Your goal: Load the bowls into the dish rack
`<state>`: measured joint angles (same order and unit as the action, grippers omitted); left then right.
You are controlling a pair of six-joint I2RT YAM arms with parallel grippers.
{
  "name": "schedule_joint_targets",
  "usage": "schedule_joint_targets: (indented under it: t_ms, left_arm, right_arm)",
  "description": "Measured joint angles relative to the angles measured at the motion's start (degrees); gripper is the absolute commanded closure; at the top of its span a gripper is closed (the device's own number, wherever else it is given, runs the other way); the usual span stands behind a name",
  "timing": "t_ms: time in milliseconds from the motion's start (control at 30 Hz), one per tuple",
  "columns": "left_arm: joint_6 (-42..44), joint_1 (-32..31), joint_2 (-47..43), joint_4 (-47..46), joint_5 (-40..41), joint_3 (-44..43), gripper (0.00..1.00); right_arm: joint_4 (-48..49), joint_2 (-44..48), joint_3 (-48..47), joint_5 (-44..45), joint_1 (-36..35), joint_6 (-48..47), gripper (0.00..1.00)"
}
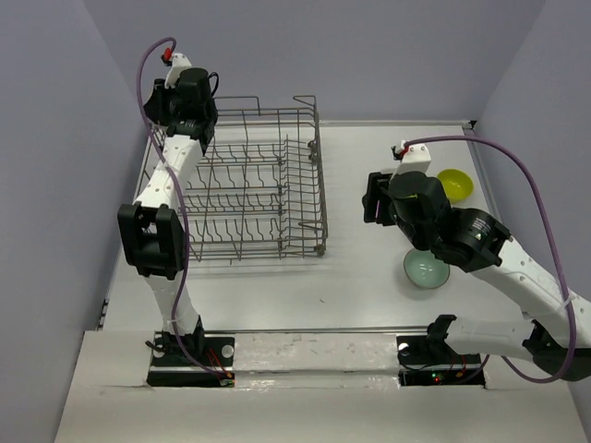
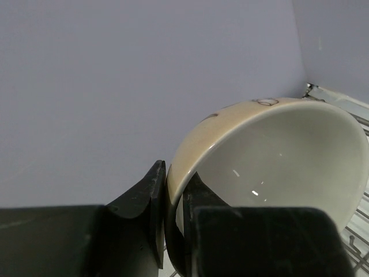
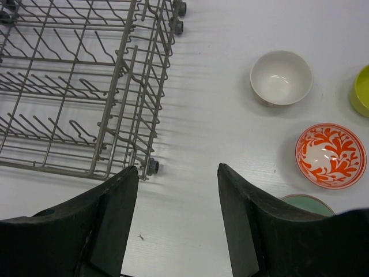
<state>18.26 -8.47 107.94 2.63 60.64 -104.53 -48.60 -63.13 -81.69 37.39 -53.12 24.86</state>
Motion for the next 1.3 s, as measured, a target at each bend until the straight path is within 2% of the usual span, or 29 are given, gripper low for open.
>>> schedule_joint_targets:
  t_ms: [200, 600, 967, 1300]
  left_arm:
    - [12.85, 0.17, 1.09, -15.17, 3.30, 6.10, 1.00]
    - [21.46, 1.36, 5.01, -25.42, 4.17, 14.80, 1.00]
    - [31.76, 1.46, 8.98, -35.39, 6.23, 16.85, 1.00]
    - [49.59, 1.29, 12.15, -54.75, 9.18, 20.09, 1.00]
  right_arm:
    - [3.23, 2.69, 3.91, -0.35, 0.00, -0.66, 0.35]
    - [6.93, 2.64, 9.22, -1.60, 0.00, -0.87, 0.35]
    - [8.44, 2.62, 10.10, -2.58, 0.00, -0.87, 0.34]
    - [9.22, 2.34, 10.43, -3.13, 0.00, -0.87, 0.34]
